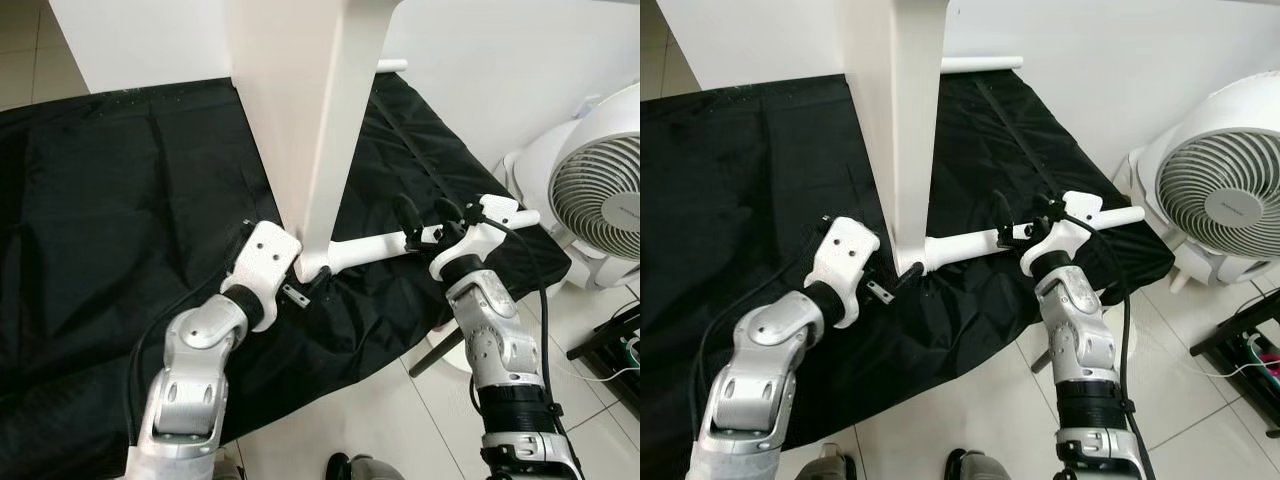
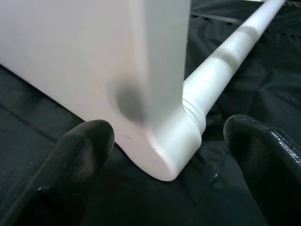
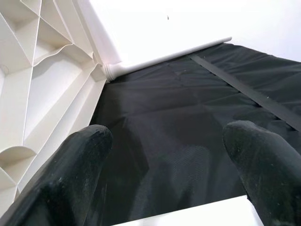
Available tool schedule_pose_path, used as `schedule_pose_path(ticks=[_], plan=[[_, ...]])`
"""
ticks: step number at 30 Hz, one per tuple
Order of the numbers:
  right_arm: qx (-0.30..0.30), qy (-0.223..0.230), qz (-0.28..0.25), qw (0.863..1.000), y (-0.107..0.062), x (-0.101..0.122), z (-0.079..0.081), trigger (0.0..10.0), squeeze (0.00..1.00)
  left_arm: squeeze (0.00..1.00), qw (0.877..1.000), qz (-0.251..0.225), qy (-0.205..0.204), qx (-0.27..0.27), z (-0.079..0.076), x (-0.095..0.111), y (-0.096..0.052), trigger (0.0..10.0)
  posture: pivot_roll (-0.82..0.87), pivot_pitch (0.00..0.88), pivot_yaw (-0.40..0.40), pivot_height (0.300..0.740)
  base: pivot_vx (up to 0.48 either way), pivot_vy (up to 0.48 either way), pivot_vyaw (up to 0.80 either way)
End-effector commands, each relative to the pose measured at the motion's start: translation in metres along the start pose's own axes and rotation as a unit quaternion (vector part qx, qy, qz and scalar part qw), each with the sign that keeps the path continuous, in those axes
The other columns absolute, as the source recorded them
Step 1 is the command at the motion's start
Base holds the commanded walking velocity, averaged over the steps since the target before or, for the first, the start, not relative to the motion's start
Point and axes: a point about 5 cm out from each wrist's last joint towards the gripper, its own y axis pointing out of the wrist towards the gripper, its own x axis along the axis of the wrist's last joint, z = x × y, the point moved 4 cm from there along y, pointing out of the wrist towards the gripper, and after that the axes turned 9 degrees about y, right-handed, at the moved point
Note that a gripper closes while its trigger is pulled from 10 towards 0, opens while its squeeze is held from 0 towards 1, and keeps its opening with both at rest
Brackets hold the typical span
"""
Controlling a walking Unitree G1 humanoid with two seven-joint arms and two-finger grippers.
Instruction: Building children table
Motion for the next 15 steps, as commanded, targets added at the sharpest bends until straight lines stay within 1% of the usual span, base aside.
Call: schedule_pose_path(ticks=[1,2,5,8,9,11,12,13,15], plan=[[0.006,-0.008,0.002,1.000,0.001,-0.002,0.003,10.0,0.00,0.00,0.992,0.018,-0.016,0.122,0.017,-0.001,-0.002,10.0,0.12,0.113,-0.075,0.740,0.000,0.000,0.00],[0.011,-0.014,0.004,1.000,0.002,-0.003,0.006,10.0,0.00,0.00,0.992,0.014,-0.031,0.118,0.015,0.003,-0.001,10.0,0.11,0.117,-0.077,0.740,0.000,0.000,0.00],[0.017,-0.022,0.007,1.000,0.002,-0.005,0.010,10.0,0.00,0.00,0.993,0.014,-0.034,0.115,0.012,0.005,0.001,10.0,0.12,0.119,-0.080,0.740,0.000,0.000,0.00],[0.022,-0.031,0.013,0.999,0.003,-0.008,0.013,10.0,0.00,0.00,0.992,0.028,-0.041,0.119,0.008,0.003,0.004,10.0,0.12,0.123,-0.089,0.740,0.000,0.000,0.00],[0.022,-0.031,0.013,0.999,0.003,-0.008,0.013,10.0,0.00,0.00,0.992,0.028,-0.041,0.119,0.008,0.003,0.004,10.0,0.12,0.123,-0.089,0.740,0.000,0.000,0.00],[0.026,-0.033,0.015,0.999,0.005,-0.009,0.014,10.0,0.00,0.00,0.988,0.052,-0.055,0.136,0.009,0.000,0.011,10.0,0.12,0.130,-0.100,0.740,0.000,0.000,0.00],[0.026,-0.033,0.015,0.999,0.005,-0.009,0.014,10.0,0.00,0.00,0.988,0.052,-0.055,0.136,0.009,0.000,0.011,10.0,0.12,0.130,-0.100,0.740,0.000,0.000,0.00],[0.027,-0.032,0.014,0.999,0.006,-0.009,0.015,10.0,0.00,0.00,0.986,0.058,-0.058,0.144,0.010,0.001,0.015,10.0,0.12,0.133,-0.101,0.740,0.000,0.000,0.00],[0.027,-0.032,0.014,0.999,0.006,-0.009,0.015,10.0,0.00,0.00,0.986,0.058,-0.058,0.144,0.010,0.001,0.015,10.0,0.12,0.133,-0.101,0.740,0.000,0.000,0.00]])
